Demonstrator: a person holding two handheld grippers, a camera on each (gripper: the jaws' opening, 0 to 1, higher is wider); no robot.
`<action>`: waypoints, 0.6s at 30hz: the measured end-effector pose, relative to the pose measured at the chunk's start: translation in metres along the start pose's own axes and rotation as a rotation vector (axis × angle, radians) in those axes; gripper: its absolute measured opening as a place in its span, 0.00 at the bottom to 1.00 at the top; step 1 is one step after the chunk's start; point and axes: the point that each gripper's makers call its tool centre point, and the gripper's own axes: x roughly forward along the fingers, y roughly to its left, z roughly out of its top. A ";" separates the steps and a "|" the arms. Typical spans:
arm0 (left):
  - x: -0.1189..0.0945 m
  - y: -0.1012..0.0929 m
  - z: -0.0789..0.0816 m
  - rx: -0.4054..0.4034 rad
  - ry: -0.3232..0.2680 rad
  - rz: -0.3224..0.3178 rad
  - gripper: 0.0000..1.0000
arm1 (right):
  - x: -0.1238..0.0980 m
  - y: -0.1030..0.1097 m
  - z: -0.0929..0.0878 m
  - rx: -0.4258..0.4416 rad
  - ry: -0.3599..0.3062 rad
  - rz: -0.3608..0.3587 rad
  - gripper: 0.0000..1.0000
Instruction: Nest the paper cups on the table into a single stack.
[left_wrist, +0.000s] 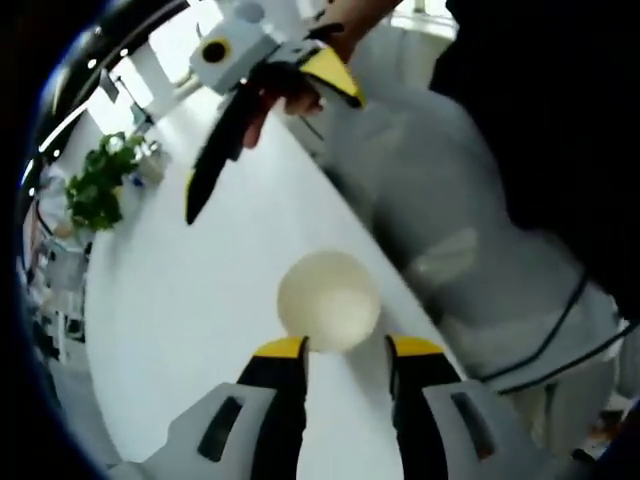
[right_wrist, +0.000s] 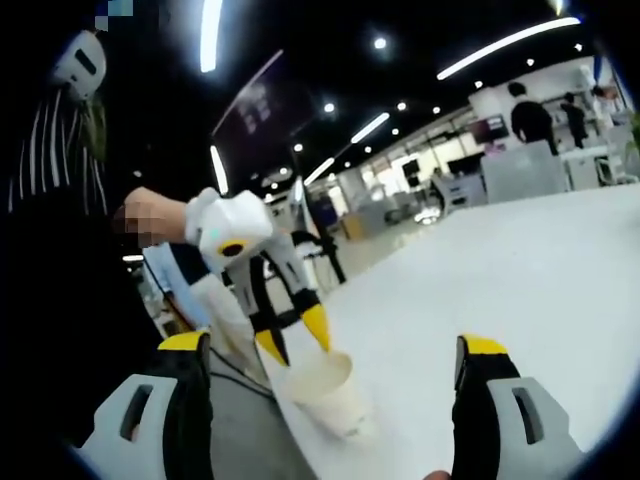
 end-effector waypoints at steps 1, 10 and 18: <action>0.000 -0.001 -0.001 0.001 0.003 0.004 0.31 | 0.000 0.000 -0.001 -0.002 0.001 0.002 1.00; -0.002 0.001 -0.014 -0.096 -0.034 0.052 0.31 | 0.003 0.000 -0.013 -0.030 0.043 -0.004 0.96; 0.004 -0.005 -0.025 -0.207 -0.057 0.088 0.32 | 0.004 0.001 -0.040 -0.091 0.153 0.001 0.92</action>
